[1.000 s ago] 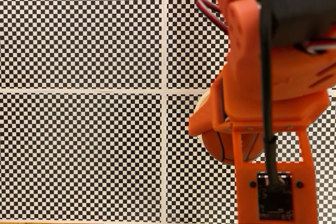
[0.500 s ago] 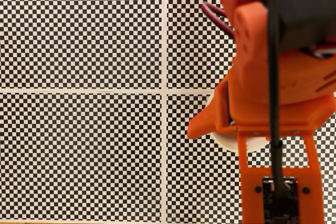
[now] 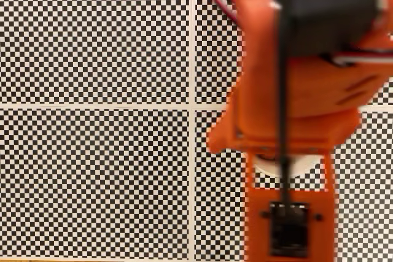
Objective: Grasp basketball and place into cup.
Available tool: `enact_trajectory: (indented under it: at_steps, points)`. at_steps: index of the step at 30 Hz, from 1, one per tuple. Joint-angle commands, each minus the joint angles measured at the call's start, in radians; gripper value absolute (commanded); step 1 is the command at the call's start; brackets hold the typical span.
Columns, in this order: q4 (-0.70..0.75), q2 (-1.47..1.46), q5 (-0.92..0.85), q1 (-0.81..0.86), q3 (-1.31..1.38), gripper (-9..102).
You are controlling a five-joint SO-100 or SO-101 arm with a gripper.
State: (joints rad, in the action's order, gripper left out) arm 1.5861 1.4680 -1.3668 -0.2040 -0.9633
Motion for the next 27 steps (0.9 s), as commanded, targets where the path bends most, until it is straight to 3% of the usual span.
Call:
enact_trajectory:
  at_steps: [1,8,15,17,27]
  points:
    - [0.043,0.101,-0.014,0.026,0.034,28]
    - [0.135,0.336,-0.1,0.117,-0.049,18]
    - [0.115,0.624,-0.201,0.244,-0.288,0]
    - [0.112,0.67,-0.213,0.258,-0.333,0]
    - [-0.15,1.058,-0.232,0.288,-0.801,0]
